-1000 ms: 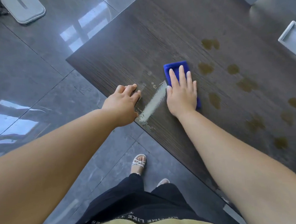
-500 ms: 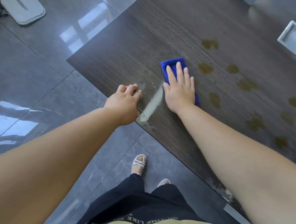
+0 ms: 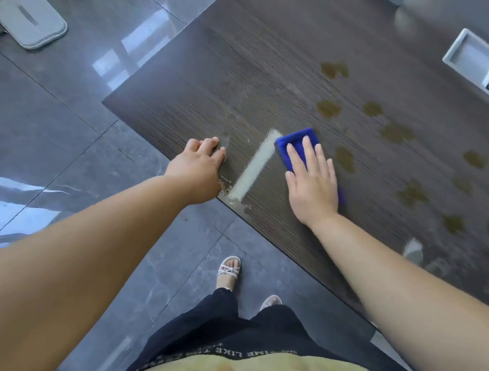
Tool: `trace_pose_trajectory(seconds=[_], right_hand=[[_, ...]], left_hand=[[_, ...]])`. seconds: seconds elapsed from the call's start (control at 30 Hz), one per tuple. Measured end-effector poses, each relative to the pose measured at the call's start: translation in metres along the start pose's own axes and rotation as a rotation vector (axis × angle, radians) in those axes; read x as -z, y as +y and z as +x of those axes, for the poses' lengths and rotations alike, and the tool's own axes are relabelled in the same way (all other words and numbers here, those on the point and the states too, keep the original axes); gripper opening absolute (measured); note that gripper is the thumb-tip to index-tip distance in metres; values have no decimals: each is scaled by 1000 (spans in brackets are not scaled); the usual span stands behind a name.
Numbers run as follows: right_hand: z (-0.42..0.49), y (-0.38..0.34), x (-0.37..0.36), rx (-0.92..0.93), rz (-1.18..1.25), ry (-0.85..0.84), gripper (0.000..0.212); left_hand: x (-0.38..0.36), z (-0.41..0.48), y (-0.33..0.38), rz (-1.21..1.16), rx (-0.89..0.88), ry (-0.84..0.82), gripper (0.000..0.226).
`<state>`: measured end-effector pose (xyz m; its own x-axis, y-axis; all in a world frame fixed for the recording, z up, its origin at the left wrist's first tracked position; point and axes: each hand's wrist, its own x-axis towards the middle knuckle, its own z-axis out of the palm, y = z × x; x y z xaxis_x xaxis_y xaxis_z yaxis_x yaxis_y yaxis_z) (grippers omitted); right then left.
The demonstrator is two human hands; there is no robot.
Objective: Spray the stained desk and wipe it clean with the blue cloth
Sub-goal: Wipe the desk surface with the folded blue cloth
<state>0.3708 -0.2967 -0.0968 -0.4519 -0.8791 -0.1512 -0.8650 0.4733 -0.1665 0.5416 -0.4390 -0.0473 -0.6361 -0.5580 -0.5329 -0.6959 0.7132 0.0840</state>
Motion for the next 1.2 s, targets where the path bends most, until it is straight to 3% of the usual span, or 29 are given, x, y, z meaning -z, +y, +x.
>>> trace_pose_trajectory(seconds=[0.07,0.2,0.23,0.33,0.5,0.6,0.67,0.73,0.93,1.0,1.07,1.2], right_hand=[[6,-27,-6,-50,-17,3,54],[-47,-15,-17,403,-38,-34,50],[-64,2,-17,444,-35,-60,49],[-82,47,-11,250,-11,-64,50],[-36,31,0,-189,-5,-14,53],[-54,20,-5,-26,-12,-6,52],[-87,33,-10,192,-47,-29,51],[-108,56,-8,250,-60,-61,49],[-19,62,10,-238,21,-14,51],[5,44,12,-307,58,2,53],[-4,30,6,-205,55,11,51],[-75,41,-6,225,-8,-2,48]], left_hand=[[1,0,2,8,20,-12,72],[2,2,14,-78,98,20,64],[2,2,20,-128,127,57,60],[-3,-2,39,-219,164,179,61],[-5,3,73,-33,-74,174,97],[-4,12,79,-1,-68,93,120],[-5,15,78,61,-78,49,124],[-4,16,77,104,-85,23,124],[8,16,88,105,-47,-27,122],[9,15,90,122,-37,-40,122],[8,14,89,115,-35,-41,124],[3,15,86,108,-48,-35,125]])
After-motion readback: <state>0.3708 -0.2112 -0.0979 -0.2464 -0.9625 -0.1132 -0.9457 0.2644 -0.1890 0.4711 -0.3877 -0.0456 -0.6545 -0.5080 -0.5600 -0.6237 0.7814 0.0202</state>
